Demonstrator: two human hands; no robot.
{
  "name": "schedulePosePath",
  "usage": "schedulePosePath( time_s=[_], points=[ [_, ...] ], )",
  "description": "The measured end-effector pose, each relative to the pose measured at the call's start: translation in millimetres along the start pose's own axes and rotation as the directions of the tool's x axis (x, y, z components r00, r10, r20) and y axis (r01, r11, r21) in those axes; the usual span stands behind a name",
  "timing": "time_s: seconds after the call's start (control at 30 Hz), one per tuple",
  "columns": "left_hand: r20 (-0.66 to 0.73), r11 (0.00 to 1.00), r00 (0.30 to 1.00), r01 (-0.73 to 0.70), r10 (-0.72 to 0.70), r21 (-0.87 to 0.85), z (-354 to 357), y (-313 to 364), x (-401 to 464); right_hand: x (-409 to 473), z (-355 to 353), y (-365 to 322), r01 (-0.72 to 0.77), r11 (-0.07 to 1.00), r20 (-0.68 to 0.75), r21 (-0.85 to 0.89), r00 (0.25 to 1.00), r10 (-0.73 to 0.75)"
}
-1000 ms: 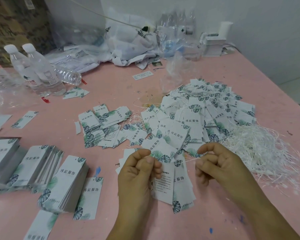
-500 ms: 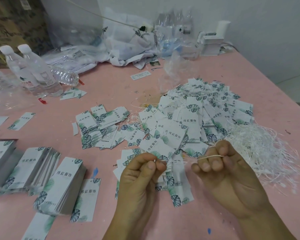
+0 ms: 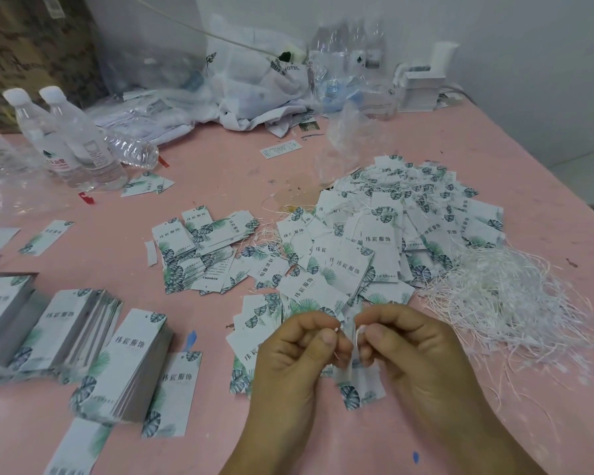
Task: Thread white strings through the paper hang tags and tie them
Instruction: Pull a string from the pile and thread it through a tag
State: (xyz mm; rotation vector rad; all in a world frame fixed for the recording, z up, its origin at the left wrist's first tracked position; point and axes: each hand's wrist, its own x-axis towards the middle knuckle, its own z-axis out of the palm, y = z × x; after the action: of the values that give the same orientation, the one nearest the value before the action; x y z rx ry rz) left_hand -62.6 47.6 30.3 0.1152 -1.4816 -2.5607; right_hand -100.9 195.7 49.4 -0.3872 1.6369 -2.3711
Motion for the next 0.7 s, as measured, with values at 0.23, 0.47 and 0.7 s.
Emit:
schedulePosePath(
  time_s=[0.23, 0.47, 0.7],
  points=[
    [0.016, 0.995, 0.997, -0.07, 0.069, 0.068, -1.4, -0.1, -2.0, -5.9, 9.2, -5.0, 0.137, 0.956, -0.046, -0.259, 0.987, -0.154],
    [0.026, 0.986, 0.997, -0.081, 0.079, 0.145, 1.7, 2.0, -2.5, -6.8, 9.5, -12.6, 0.153, 0.921, -0.013, -0.359, 0.985, -0.169],
    [0.013, 0.987, 0.998, -0.062, 0.061, 0.151, 3.4, 3.4, -2.2, -7.6, 10.3, -12.7, 0.144, 0.905, -0.043, -0.399, 0.983, -0.176]
  ],
)
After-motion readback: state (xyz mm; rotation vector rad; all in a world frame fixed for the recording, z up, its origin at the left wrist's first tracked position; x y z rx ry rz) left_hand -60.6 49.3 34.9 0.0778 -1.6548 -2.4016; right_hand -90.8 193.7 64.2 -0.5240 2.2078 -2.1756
